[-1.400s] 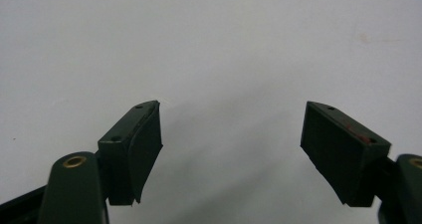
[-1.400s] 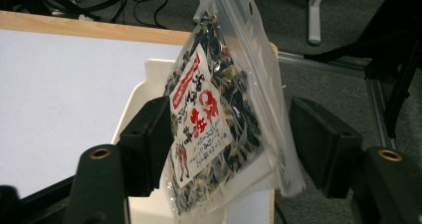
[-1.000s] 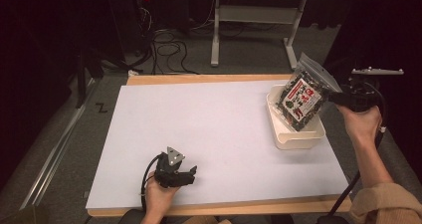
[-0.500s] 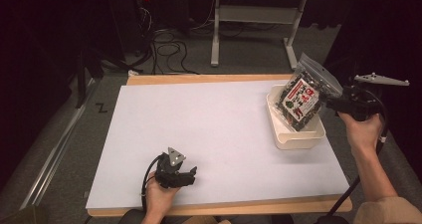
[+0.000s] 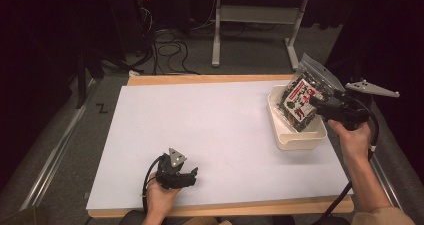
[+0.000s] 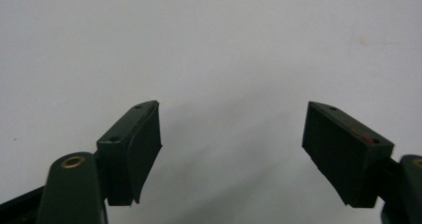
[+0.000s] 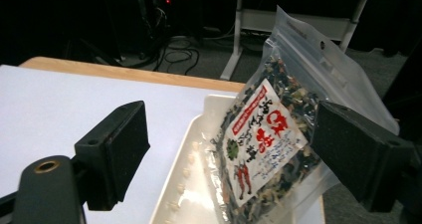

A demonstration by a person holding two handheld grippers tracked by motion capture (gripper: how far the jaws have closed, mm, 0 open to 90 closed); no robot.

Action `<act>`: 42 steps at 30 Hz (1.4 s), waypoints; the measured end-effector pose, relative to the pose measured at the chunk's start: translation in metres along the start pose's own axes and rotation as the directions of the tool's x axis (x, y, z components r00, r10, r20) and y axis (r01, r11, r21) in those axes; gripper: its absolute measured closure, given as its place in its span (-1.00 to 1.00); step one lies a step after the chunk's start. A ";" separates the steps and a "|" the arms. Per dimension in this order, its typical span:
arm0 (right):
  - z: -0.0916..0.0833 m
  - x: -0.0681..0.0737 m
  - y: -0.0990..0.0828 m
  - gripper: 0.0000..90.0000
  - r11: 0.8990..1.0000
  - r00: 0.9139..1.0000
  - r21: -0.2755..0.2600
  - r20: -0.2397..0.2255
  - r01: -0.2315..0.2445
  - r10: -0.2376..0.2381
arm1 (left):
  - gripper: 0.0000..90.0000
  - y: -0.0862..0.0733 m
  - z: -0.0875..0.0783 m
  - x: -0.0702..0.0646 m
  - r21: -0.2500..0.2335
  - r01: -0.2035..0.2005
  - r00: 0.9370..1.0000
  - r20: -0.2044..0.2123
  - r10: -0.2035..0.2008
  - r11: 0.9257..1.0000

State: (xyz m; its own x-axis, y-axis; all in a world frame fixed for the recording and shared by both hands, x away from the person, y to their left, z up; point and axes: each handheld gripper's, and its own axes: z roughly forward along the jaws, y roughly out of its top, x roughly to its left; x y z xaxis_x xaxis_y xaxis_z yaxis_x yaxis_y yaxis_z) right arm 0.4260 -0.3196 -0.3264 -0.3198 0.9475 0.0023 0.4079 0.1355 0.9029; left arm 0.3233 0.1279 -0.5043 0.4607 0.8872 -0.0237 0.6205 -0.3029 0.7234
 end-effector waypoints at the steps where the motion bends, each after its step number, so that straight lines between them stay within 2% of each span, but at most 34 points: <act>1: 0.000 0.000 0.000 -0.65 1.000 1.000 0.000 0.000 0.000 0.000 | -0.47 0.000 0.000 0.000 -0.001 0.001 1.000 -0.001 -0.001 1.000; 2: -0.001 0.003 -0.003 -0.64 1.000 1.000 -0.011 -0.014 -0.008 0.007 | -0.47 0.000 -0.001 0.001 -0.003 0.005 1.000 -0.006 -0.005 1.000; 5: 0.000 0.006 -0.006 -0.65 1.000 1.000 0.000 -0.015 0.010 -0.010 | -0.47 0.000 -0.002 0.001 -0.020 0.006 1.000 -0.013 -0.006 1.000; 6: 0.000 0.009 -0.009 -0.65 1.000 1.000 -0.001 -0.023 0.001 -0.001 | -0.47 0.000 -0.002 0.000 -0.027 0.001 1.000 -0.016 -0.002 1.000; 14: -0.001 0.015 -0.023 -0.65 1.000 0.999 0.004 -0.052 0.003 -0.003 | -0.47 0.000 -0.002 0.000 -0.024 0.004 1.000 -0.013 -0.004 1.000; 18: -0.002 0.020 -0.032 -0.64 1.000 0.999 0.003 -0.034 0.009 -0.009 | -0.47 0.000 -0.002 0.000 -0.021 0.000 1.000 -0.014 0.000 1.000; 25: -0.003 0.028 -0.042 -0.64 1.000 0.999 0.004 -0.049 0.016 -0.016 | -0.47 0.000 -0.002 0.000 -0.020 -0.002 1.000 -0.013 0.001 1.000; 42: -0.007 0.034 -0.061 -0.63 1.000 0.996 0.009 -0.092 -0.004 0.005 | -0.47 0.000 -0.002 0.000 -0.019 -0.001 1.000 -0.010 0.001 1.000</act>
State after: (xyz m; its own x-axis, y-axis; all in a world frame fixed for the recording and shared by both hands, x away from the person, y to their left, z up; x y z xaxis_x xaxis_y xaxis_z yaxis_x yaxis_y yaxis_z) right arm 0.3838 -0.2976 -0.3785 -0.3951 0.9175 0.0460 0.4170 0.1345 0.8989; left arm 0.3223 0.1285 -0.5030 0.4548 0.8905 -0.0165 0.6079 -0.2968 0.7364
